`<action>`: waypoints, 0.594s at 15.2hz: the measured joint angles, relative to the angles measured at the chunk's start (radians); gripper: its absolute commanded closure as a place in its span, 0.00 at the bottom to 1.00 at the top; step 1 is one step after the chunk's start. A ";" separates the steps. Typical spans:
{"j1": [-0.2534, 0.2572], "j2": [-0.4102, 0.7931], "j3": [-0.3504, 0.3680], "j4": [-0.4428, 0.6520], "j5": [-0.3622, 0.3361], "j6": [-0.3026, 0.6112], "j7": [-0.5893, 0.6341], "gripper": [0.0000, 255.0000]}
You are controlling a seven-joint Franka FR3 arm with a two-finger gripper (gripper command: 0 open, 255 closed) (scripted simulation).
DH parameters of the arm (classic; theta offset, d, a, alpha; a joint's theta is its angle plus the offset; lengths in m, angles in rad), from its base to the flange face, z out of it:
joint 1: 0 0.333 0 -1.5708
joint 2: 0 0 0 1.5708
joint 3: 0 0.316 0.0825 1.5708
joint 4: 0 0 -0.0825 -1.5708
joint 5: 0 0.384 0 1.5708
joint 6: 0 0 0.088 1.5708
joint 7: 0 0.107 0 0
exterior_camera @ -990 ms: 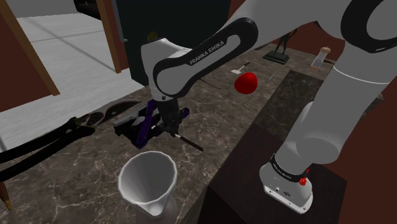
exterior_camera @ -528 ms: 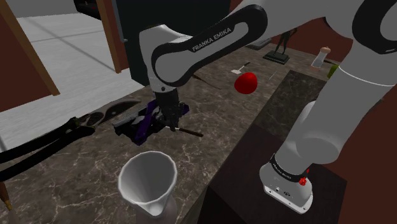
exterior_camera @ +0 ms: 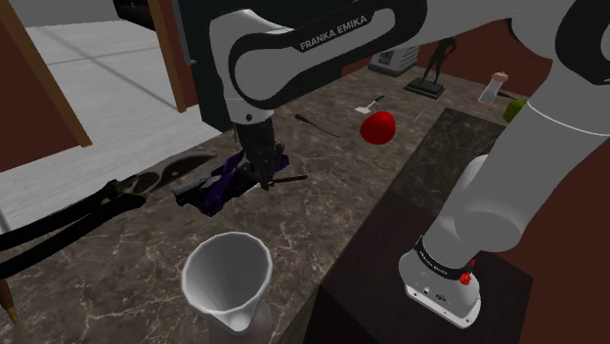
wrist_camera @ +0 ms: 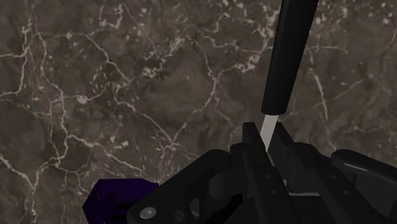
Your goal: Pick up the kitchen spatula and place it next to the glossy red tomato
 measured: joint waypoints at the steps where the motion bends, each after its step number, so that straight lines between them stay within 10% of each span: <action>1: 0.000 -0.005 0.000 0.007 0.002 -0.012 0.001 1.00; 9: -0.001 -0.037 -0.004 0.083 0.008 -0.119 0.004 1.00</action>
